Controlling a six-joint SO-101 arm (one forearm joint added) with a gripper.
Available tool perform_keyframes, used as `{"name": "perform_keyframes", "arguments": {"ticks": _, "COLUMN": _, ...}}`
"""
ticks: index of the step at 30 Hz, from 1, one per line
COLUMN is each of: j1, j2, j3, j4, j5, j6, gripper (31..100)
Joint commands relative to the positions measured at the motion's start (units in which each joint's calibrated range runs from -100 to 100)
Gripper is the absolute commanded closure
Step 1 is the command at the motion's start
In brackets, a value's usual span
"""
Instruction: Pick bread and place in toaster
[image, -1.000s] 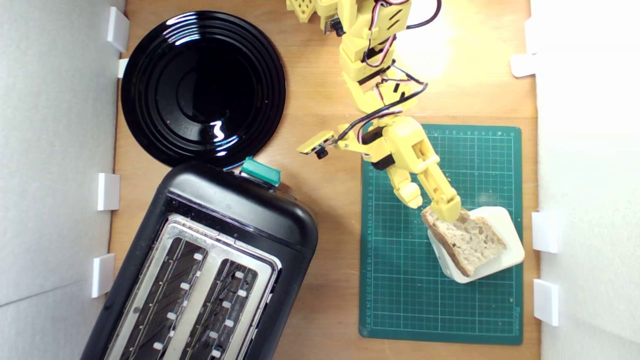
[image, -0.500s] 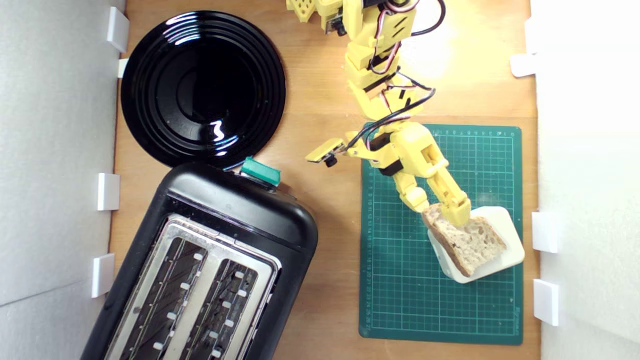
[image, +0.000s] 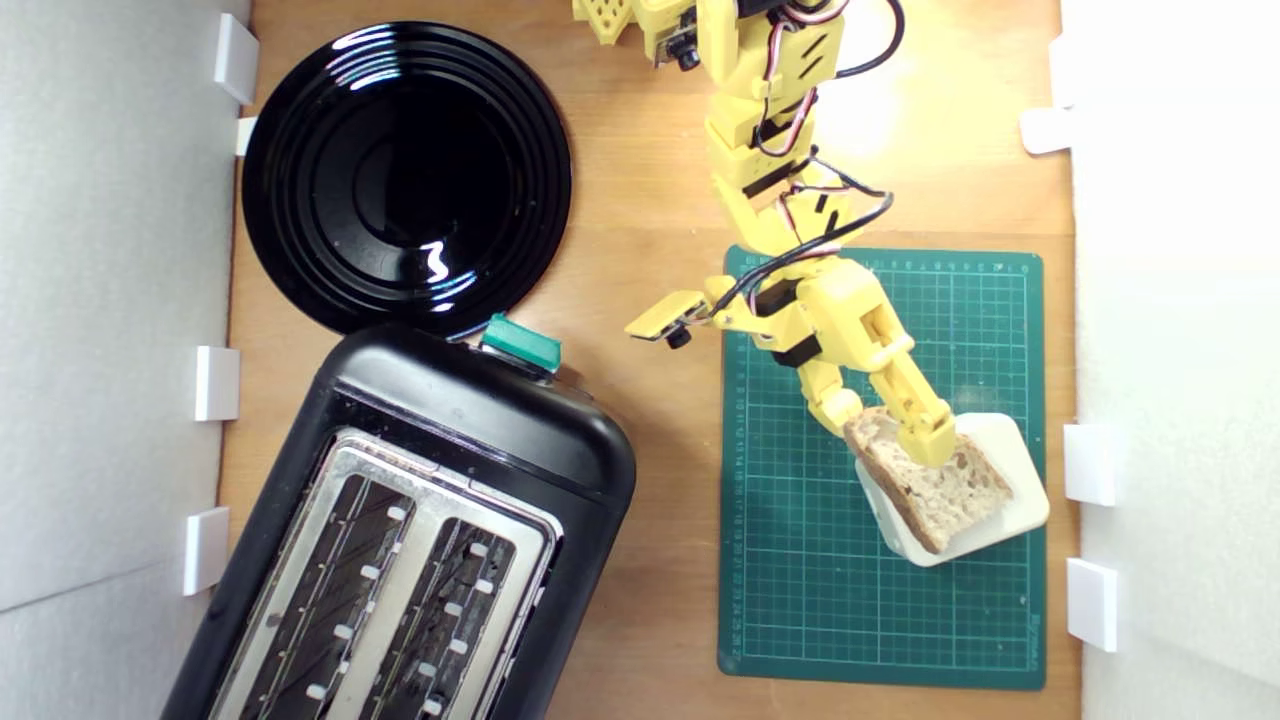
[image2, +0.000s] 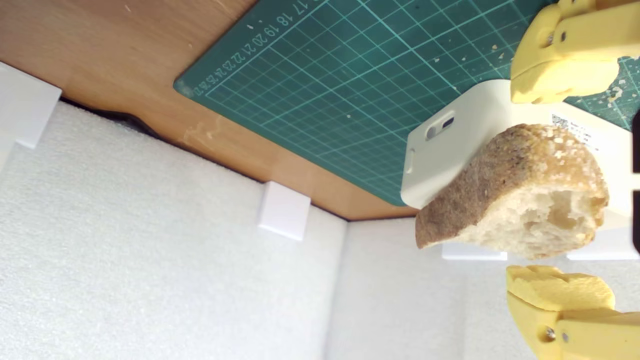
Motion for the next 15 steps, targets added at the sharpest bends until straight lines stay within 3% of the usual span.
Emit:
{"name": "perform_keyframes", "arguments": {"ticks": 1, "j1": -0.9, "j2": -0.5, "j3": -2.4, "j4": -0.4, "j5": 0.2, "j6": 0.2, "gripper": 32.2}}
{"name": "perform_keyframes", "arguments": {"ticks": 6, "j1": -0.9, "j2": -0.5, "j3": -2.5, "j4": -0.4, "j5": 0.3, "j6": 0.2, "gripper": 33.4}}
{"name": "perform_keyframes", "arguments": {"ticks": 15, "j1": -0.9, "j2": -0.5, "j3": -2.5, "j4": -0.4, "j5": 0.3, "j6": 0.2, "gripper": 51.5}}
